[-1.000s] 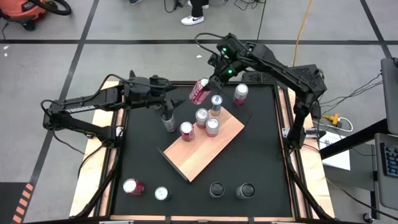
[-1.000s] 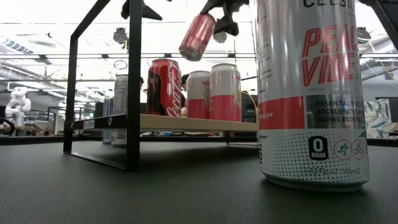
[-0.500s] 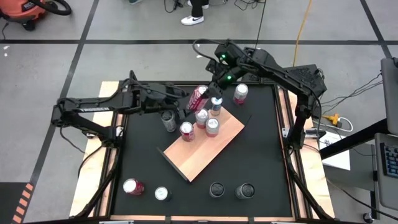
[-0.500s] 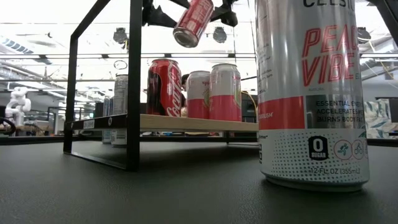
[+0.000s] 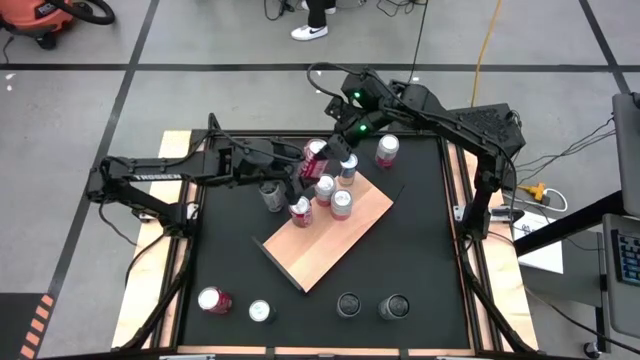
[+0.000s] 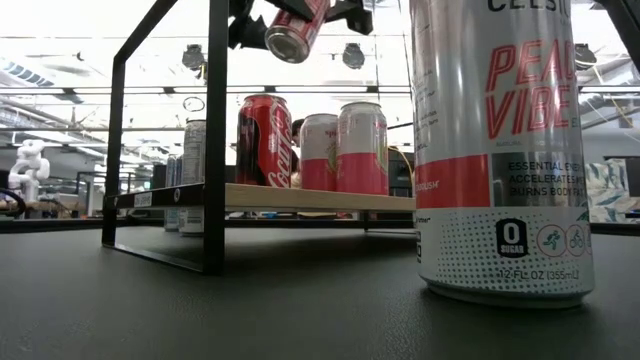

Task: Place canned beverage on shelf
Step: Put the top red white soda can on the shelf aligned with the other red white soda can

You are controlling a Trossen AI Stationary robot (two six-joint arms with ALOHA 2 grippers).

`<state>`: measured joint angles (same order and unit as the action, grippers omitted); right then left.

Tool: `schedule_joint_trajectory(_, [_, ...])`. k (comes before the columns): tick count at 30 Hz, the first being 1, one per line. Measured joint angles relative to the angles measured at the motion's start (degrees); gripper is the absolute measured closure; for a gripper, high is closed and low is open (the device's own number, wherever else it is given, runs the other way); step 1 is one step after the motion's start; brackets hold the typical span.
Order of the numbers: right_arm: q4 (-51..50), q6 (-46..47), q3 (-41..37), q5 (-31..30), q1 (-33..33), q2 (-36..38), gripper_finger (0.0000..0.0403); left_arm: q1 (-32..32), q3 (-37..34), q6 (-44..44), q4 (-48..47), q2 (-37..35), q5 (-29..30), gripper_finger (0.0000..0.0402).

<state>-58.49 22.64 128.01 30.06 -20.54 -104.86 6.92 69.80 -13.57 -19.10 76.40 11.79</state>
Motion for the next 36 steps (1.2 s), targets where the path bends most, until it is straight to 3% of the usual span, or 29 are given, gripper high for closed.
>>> schedule_joint_trajectory(10, [0.9,2.4,0.0,0.0,0.0,0.0,0.015,0.0,0.0,-6.1,1.2,0.0,-1.2,0.012])
schedule_joint_trajectory(21, [1.0,-4.3,0.1,0.3,-0.3,5.1,0.0063,-2.1,-0.1,-11.5,5.6,-1.6,0.4,0.0117])
schedule_joint_trajectory(28, [-4.4,-10.3,0.2,-10.8,3.5,10.9,0.0044,-2.1,-0.1,-17.2,14.4,-3.5,3.4,0.0116])
schedule_joint_trajectory(36, [-2.5,-5.5,0.1,-27.9,11.6,11.0,0.0044,-2.2,0.0,-24.3,29.1,-3.0,9.0,0.0114])
